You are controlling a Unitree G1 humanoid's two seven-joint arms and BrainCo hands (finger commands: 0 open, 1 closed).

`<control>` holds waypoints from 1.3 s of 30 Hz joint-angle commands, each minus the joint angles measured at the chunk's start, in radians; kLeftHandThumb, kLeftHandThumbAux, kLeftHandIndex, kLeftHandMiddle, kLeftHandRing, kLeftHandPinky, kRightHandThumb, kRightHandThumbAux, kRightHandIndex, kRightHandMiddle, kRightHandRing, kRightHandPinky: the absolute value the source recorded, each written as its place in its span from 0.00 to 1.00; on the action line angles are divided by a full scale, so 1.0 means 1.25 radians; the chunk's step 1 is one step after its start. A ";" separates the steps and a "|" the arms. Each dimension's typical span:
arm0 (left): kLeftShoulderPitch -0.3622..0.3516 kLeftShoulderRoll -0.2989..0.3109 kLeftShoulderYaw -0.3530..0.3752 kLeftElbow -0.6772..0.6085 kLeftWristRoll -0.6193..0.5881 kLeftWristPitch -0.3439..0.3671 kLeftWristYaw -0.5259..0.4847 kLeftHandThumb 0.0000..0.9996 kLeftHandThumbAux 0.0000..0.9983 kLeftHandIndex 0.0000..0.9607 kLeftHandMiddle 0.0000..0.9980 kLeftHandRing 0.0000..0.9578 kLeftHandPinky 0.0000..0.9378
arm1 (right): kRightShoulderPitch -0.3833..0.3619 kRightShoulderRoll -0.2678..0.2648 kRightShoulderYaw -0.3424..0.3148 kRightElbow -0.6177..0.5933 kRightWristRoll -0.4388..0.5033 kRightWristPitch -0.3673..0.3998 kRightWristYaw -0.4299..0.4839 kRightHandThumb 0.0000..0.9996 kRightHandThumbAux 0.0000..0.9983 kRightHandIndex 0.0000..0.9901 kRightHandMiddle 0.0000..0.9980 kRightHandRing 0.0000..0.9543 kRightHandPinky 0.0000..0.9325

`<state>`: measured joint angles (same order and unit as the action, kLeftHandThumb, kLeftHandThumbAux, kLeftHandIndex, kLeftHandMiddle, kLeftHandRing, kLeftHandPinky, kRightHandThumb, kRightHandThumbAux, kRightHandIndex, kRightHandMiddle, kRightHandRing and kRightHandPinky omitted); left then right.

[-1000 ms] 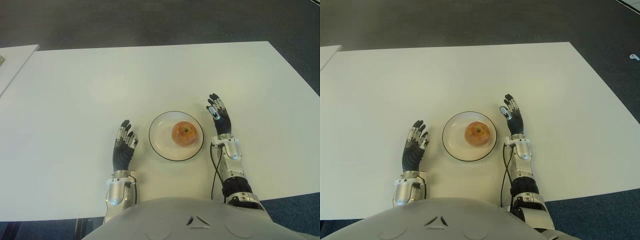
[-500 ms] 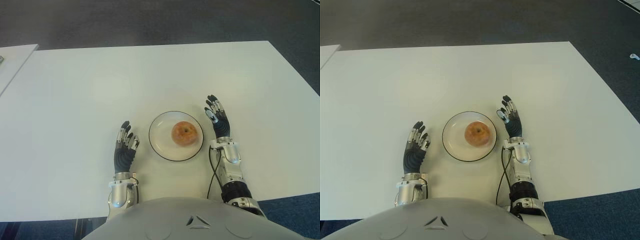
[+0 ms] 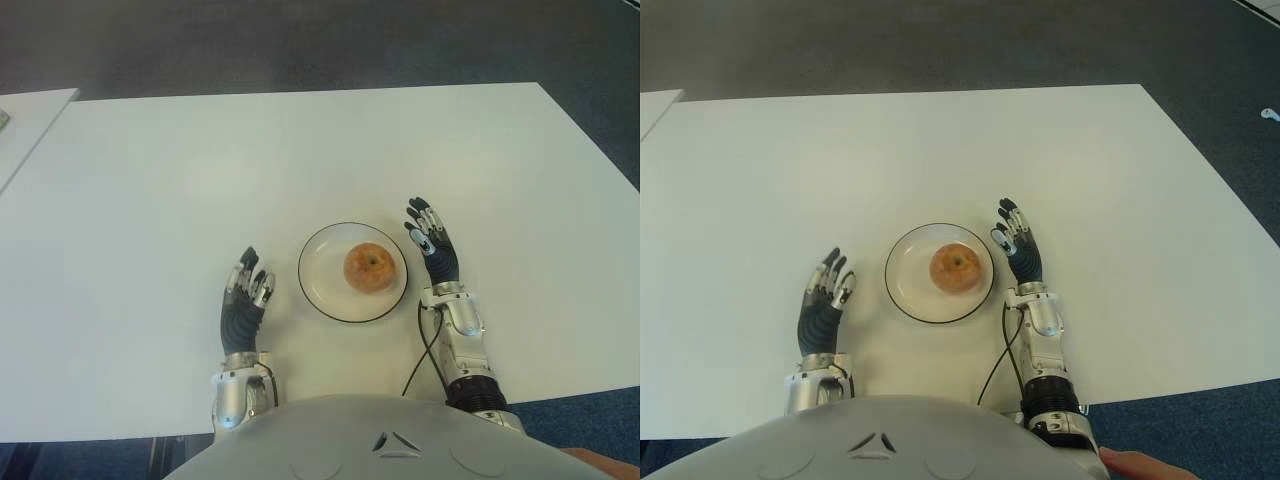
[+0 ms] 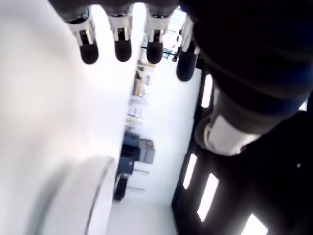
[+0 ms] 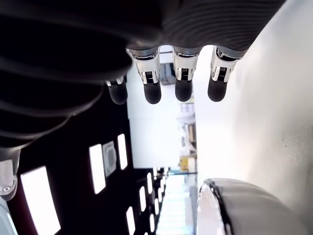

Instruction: Put the apples into the plate.

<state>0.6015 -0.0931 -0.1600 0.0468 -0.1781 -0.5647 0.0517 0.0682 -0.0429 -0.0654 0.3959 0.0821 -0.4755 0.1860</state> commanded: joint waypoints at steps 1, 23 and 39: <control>-0.026 -0.030 0.012 0.053 -0.019 -0.003 -0.022 0.06 0.69 0.14 0.07 0.00 0.00 | 0.036 -0.014 0.001 0.026 -0.001 0.047 0.008 0.06 0.43 0.00 0.03 0.00 0.00; -0.043 -0.029 -0.029 -0.039 0.118 0.089 0.045 0.00 0.72 0.10 0.04 0.00 0.00 | 0.095 0.000 -0.003 -0.047 -0.055 0.047 -0.098 0.06 0.44 0.00 0.00 0.00 0.00; -0.151 -0.006 0.028 0.134 0.165 0.065 0.074 0.00 0.63 0.05 0.01 0.00 0.00 | 0.134 0.028 -0.008 -0.101 -0.009 0.096 -0.110 0.11 0.44 0.00 0.00 0.00 0.00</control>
<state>0.4295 -0.0653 -0.1313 0.1312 0.0170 -0.4774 0.1259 0.1907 -0.0216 -0.0703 0.2421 0.0531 -0.4047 0.0479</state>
